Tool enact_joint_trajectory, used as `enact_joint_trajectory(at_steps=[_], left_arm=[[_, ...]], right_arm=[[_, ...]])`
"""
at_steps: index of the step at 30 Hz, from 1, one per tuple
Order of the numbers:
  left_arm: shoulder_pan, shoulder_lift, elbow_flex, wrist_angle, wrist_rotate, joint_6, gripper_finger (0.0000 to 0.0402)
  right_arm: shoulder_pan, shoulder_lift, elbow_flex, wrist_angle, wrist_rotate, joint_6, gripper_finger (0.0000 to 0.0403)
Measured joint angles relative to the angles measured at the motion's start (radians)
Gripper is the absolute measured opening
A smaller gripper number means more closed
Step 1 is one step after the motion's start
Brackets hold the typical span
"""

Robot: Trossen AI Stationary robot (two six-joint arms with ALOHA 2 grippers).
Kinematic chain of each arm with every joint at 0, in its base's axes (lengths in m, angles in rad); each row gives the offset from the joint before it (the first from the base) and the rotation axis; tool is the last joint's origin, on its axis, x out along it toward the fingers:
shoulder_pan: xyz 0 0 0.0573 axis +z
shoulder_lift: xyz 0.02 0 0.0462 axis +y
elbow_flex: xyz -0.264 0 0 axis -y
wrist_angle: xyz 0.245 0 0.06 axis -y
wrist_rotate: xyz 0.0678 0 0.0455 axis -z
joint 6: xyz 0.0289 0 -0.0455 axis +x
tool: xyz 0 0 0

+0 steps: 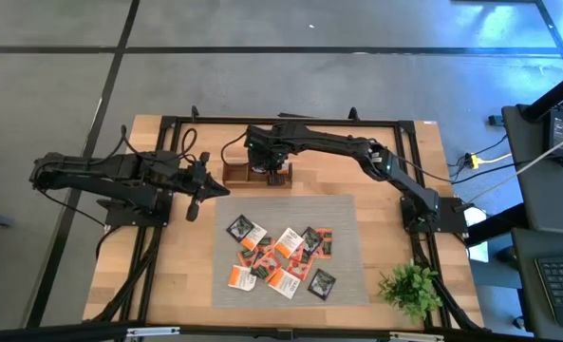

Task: Pick & Place Tea
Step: Put the purple tea bag into the middle section of the wooden organizer

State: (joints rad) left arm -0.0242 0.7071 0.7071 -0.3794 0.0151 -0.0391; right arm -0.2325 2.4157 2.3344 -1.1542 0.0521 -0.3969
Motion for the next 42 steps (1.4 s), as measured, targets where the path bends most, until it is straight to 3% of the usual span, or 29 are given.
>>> enact_joint_trajectory(at_steps=[10, 20, 26, 32, 42], left_arm=[[0.000, 0.000, 0.000, 0.000, 0.000, 0.000, 0.0011], [0.000, 0.000, 0.000, 0.000, 0.000, 0.000, 0.0012], [0.000, 0.000, 0.000, 0.000, 0.000, 0.000, 0.0010], [0.000, 0.000, 0.000, 0.000, 0.000, 0.000, 0.0009], [0.000, 0.000, 0.000, 0.000, 0.002, -0.003, 0.0010]], right_arm=[[0.000, -0.001, 0.000, 0.005, 0.058, -0.005, 0.0014], [-0.001, -0.001, 0.000, 0.004, 0.067, -0.050, 0.0081], [-0.001, -0.001, 0.011, -0.001, 0.180, 0.018, 0.0097], [-0.001, -0.015, 0.020, 0.013, 0.042, -0.068, 0.0098], [-0.049, -0.014, 0.013, 0.123, -0.059, -0.166, 0.0098]])
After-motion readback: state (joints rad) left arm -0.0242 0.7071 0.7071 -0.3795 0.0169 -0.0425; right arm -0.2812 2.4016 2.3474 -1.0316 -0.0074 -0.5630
